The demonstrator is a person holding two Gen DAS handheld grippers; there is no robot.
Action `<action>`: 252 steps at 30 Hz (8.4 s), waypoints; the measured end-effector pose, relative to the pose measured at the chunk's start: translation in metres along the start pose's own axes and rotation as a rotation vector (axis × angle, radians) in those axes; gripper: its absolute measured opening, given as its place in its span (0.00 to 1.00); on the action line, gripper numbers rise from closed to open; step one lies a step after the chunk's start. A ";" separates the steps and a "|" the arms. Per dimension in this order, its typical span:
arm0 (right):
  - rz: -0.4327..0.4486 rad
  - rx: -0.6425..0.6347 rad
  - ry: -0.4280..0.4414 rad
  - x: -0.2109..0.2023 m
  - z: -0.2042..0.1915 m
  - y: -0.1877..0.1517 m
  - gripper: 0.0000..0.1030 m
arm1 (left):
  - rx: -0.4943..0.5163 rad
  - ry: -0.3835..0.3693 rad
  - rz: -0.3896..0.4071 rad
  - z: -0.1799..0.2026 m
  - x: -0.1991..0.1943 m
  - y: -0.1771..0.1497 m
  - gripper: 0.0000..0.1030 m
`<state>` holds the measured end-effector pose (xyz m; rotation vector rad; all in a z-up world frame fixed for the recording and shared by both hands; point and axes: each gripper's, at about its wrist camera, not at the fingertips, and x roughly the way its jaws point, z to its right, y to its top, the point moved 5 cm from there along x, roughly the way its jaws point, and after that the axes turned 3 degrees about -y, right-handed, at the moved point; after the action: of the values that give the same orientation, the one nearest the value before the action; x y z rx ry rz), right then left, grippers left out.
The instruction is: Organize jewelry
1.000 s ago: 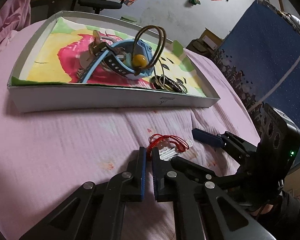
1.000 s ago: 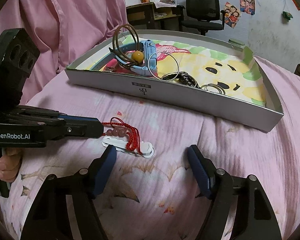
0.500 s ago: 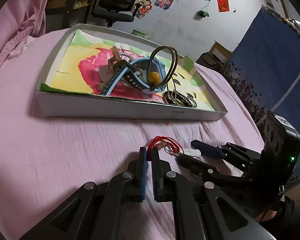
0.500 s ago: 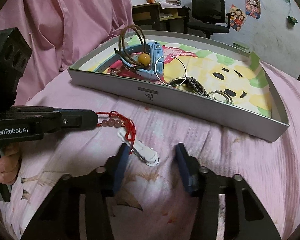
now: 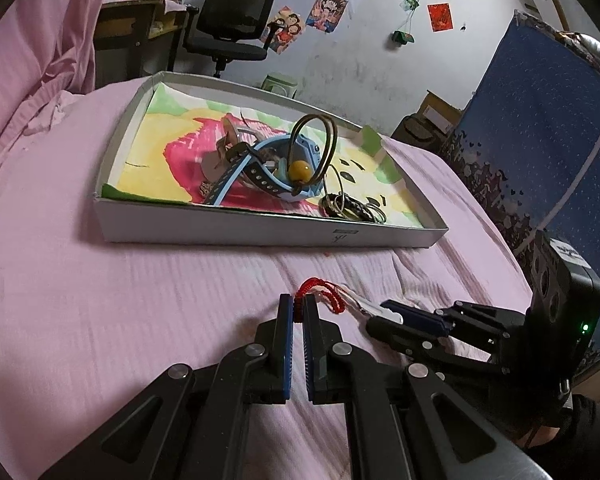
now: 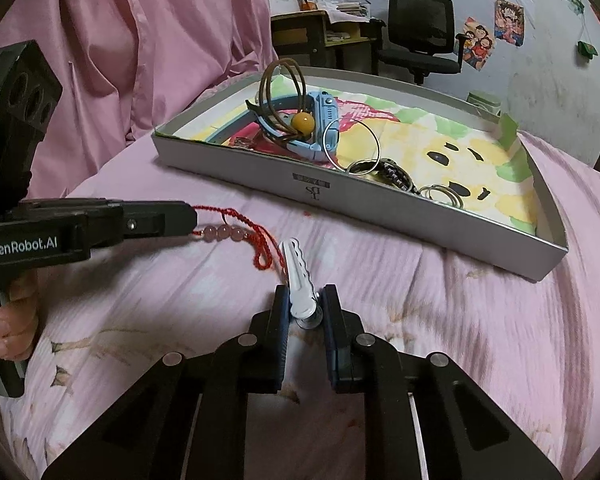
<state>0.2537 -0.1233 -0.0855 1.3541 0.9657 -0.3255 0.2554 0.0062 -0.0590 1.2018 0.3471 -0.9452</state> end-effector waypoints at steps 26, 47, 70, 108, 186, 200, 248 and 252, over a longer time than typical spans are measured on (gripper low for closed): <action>0.208 0.086 -0.068 -0.057 0.023 0.010 0.14 | 0.019 0.021 0.250 0.010 -0.054 0.029 0.05; 0.197 0.230 -0.151 -0.008 0.050 0.072 0.14 | -0.052 0.234 0.321 -0.036 -0.021 0.086 0.05; 0.113 0.248 -0.168 0.029 0.058 0.079 0.14 | -0.087 0.302 0.188 -0.056 0.014 0.089 0.05; 0.105 0.224 -0.148 0.028 0.053 0.079 0.29 | -0.040 0.290 0.169 -0.045 0.013 0.079 0.44; 0.397 0.208 -0.161 -0.126 0.020 -0.009 0.99 | 0.112 0.309 0.427 0.027 -0.125 -0.038 1.00; 0.416 0.190 -0.188 -0.151 0.008 -0.039 0.99 | 0.108 0.315 0.426 0.031 -0.139 -0.072 1.00; 0.410 0.194 -0.239 -0.163 0.004 -0.078 0.99 | 0.120 0.321 0.415 0.034 -0.140 -0.100 1.00; 0.409 0.194 -0.239 -0.162 0.004 -0.078 0.99 | 0.120 0.321 0.414 0.034 -0.140 -0.100 1.00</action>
<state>0.1041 -0.1977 -0.0185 1.6102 0.4520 -0.2645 0.0875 0.0317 -0.0145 1.4703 0.2814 -0.4187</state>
